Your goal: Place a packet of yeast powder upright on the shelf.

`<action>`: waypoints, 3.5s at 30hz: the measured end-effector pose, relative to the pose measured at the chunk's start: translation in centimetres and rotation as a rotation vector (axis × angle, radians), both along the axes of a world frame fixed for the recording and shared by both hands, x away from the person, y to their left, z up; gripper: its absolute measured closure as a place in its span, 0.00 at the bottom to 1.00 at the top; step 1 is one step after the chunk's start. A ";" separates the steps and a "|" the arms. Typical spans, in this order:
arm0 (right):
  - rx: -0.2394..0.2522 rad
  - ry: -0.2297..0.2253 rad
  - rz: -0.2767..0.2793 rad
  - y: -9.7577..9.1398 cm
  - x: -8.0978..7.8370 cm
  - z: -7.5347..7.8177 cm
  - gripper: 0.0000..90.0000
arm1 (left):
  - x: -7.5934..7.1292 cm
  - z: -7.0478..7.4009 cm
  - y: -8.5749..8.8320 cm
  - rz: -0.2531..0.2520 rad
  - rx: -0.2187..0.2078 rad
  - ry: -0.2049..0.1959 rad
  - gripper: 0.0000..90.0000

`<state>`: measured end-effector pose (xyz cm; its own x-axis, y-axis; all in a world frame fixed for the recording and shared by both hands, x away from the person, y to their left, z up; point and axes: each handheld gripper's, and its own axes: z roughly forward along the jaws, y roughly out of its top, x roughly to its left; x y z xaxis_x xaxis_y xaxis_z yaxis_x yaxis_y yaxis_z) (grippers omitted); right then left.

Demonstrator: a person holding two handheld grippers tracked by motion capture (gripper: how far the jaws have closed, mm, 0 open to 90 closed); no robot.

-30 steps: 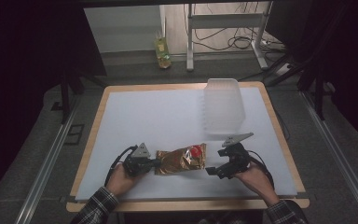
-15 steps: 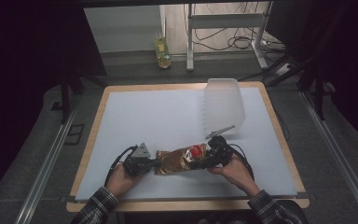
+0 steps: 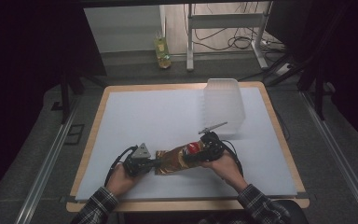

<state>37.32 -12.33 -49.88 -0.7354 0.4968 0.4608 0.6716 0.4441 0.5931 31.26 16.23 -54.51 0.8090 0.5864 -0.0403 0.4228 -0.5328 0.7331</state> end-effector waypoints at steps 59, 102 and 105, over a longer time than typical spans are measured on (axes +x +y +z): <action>-0.101 -0.393 0.187 -2.0 1.9 10.0 0.80 | -0.3 1.2 1.5 0.098 -0.062 -0.145 0.03; -0.383 -0.683 0.260 -6.9 9.2 19.4 0.80 | 0.0 0.7 1.9 0.130 -0.016 -0.193 0.00; -0.416 -0.697 0.259 -7.4 9.9 19.6 0.80 | 0.0 0.7 1.9 0.131 -0.020 -0.190 0.00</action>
